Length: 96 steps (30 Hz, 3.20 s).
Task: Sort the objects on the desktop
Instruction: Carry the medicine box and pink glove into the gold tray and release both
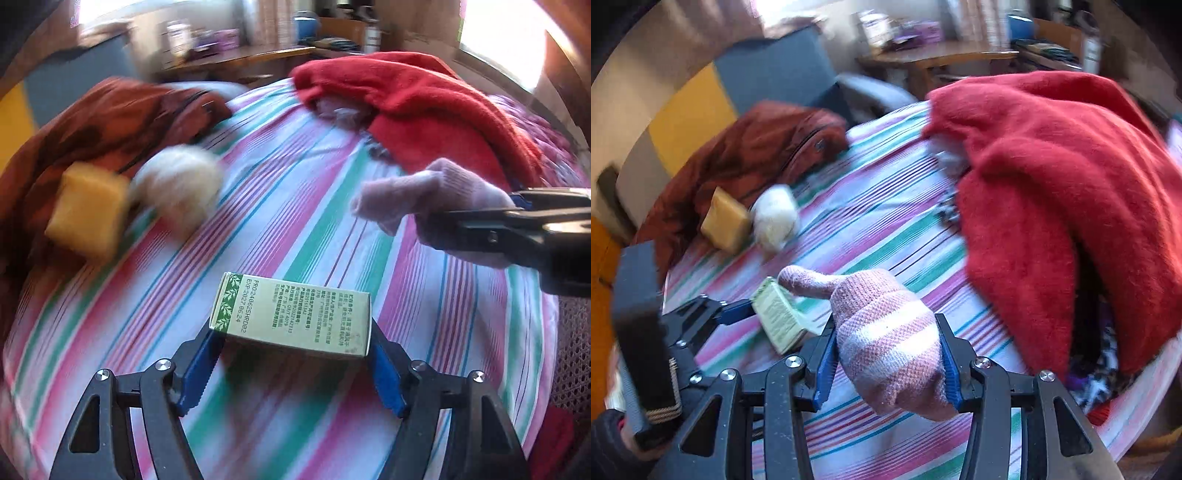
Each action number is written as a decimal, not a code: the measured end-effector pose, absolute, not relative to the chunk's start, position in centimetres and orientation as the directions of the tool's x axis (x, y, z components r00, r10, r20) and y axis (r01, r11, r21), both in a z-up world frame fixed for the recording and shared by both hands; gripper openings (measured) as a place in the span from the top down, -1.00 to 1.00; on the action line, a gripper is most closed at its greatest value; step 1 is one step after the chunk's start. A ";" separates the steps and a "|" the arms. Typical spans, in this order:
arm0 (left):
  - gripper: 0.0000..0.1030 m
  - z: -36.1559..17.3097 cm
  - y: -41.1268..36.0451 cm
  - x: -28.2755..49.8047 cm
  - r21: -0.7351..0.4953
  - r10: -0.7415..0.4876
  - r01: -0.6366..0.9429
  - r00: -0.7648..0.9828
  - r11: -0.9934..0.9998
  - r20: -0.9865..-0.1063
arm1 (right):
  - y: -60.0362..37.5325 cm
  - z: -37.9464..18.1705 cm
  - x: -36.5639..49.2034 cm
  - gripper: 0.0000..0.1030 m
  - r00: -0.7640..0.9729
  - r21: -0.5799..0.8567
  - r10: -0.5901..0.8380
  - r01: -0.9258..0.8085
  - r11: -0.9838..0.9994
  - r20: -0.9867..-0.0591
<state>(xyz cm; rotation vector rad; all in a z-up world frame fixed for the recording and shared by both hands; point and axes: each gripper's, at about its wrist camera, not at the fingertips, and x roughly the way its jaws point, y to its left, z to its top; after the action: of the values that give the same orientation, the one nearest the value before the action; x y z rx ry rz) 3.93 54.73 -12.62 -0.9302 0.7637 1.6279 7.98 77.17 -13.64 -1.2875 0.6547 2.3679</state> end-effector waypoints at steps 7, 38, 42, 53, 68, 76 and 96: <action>-0.46 -12.2 46.1 3.3 0.001 0.459 -0.898 -0.226 -0.440 -0.859 | 71.5 -14.5 5.9 0.05 -0.500 0.148 0.004 -0.264 -0.953 -0.866; -0.45 -6.2 30.6 5.4 0.010 0.507 -0.765 -0.436 -0.644 -0.744 | 63.6 -16.4 4.9 0.09 -0.436 0.065 -0.035 -0.054 -0.996 -0.899; -0.45 -4.5 28.9 5.1 0.009 0.514 -0.744 -0.470 -0.668 -0.717 | 62.4 -15.7 4.7 0.09 -0.448 0.091 -0.060 -0.047 -0.995 -0.892; -0.45 -2.0 22.7 3.1 -0.005 0.466 -0.632 -0.565 -0.775 -0.681 | 54.8 -12.3 3.4 0.09 -0.499 0.178 -0.186 0.065 -0.982 -0.846; -0.45 -1.1 12.8 0.8 -0.040 0.351 -0.432 -0.670 -0.901 -0.654 | 42.6 -10.4 1.2 0.09 -0.476 0.294 -0.367 0.224 -0.929 -0.799; -0.45 -1.5 9.0 0.1 -0.066 0.307 -0.355 -0.684 -0.932 -0.662 | 38.6 -9.7 0.8 0.09 -0.464 0.354 -0.438 0.261 -0.898 -0.770; -0.45 -1.0 0.0 -2.7 -0.142 0.228 -0.179 -0.724 -0.974 -0.651 | 31.7 -7.7 -2.4 0.04 -0.460 0.437 -0.514 0.271 -0.858 -0.724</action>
<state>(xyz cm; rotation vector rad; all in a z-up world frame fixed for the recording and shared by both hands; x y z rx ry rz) -2.66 -0.01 -0.97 -1.0435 -0.1012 2.7272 -2.37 31.66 -7.69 -1.7252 0.4856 3.1349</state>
